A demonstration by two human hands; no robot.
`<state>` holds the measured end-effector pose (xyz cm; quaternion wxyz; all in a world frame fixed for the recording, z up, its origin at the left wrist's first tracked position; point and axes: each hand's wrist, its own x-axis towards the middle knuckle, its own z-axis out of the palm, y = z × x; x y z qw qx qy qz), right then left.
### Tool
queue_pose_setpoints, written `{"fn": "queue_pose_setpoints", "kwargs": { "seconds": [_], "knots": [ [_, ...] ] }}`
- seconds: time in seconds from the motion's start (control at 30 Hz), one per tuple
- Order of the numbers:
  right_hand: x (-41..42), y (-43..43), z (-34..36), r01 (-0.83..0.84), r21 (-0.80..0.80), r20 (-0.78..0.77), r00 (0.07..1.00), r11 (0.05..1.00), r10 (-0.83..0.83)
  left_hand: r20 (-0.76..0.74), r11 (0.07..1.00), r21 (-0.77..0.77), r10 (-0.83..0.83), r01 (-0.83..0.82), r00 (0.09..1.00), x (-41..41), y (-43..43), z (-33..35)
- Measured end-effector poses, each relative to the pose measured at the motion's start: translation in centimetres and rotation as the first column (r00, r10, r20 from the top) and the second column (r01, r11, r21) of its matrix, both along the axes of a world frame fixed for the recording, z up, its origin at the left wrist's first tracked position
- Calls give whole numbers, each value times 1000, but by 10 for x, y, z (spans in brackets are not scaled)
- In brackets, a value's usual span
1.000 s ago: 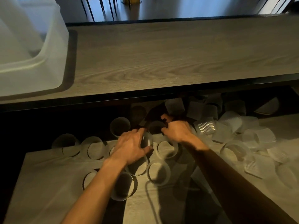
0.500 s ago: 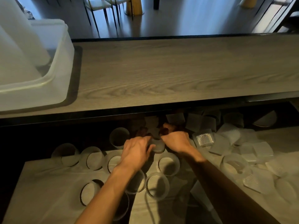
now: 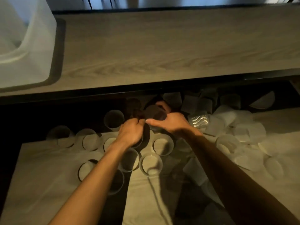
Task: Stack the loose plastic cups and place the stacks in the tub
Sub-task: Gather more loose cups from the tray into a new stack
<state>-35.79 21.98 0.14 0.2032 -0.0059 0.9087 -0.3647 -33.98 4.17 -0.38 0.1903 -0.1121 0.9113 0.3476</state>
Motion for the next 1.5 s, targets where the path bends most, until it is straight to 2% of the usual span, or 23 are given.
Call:
{"fn": "queue_pose_setpoints", "kwargs": {
  "seconds": [0.07, 0.13, 0.23, 0.37, 0.47, 0.67, 0.73, 0.8, 0.87, 1.03, 1.17, 1.23, 1.33, 1.43, 1.5],
  "knots": [
    [0, -3, -2, -101, 212, 84, 993, 972, 85, -46, 998, -61, -28, 25, 999, 9, 2, -1],
    [1, -9, -4, -221, 389, 181, 970, 894, 160, -108, 986, -153, -81, 64, 991, 20, 2, -3],
    [2, -18, -2, -328, 491, 211, 944, 807, 255, -168, 960, -231, -200, 159, 965, 38, 2, -3],
    [14, -24, -10, -389, 441, 206, 921, 809, 331, -176, 936, -274, -273, 219, 946, 58, 0, -8],
    [20, -22, -3, -393, 414, 186, 919, 821, 346, -207, 945, -270, -245, 186, 947, 65, 1, -5],
    [24, 22, 26, -34, 367, -40, 998, 930, 53, -297, 967, -210, -205, 145, 933, 70, 27, 13],
    [24, 40, 27, -34, 396, -1, 999, 918, 37, -293, 961, -200, -243, 189, 925, 67, 42, 17],
    [23, 48, 22, -124, 433, 88, 992, 893, 95, -257, 937, -227, -320, 264, 912, 62, 58, 18],
    [23, 51, 14, -161, 435, 112, 986, 886, 124, -244, 914, -260, -375, 313, 894, 60, 74, 17],
    [15, 63, 0, 5, 347, 56, 998, 938, -26, -402, 922, -220, -384, 319, 832, 82, 100, 19],
    [8, 65, -4, -1, 277, 100, 995, 961, -28, -271, 851, -163, -525, 499, 807, 103, 112, 15],
    [7, 65, -5, -45, 273, 138, 990, 961, 7, -184, 794, -181, -607, 581, 773, 111, 116, 11],
    [9, 69, -3, -45, 268, 119, 993, 962, 13, -109, 721, -217, -687, 658, 718, 122, 124, 1],
    [14, 78, 4, -51, 228, 51, 998, 972, 40, -52, 714, -228, -688, 662, 724, 131, 132, -5],
    [18, 85, 9, -91, 227, 4, 996, 970, 92, -71, 734, -241, -666, 635, 742, 133, 136, -5]
  ]
}}
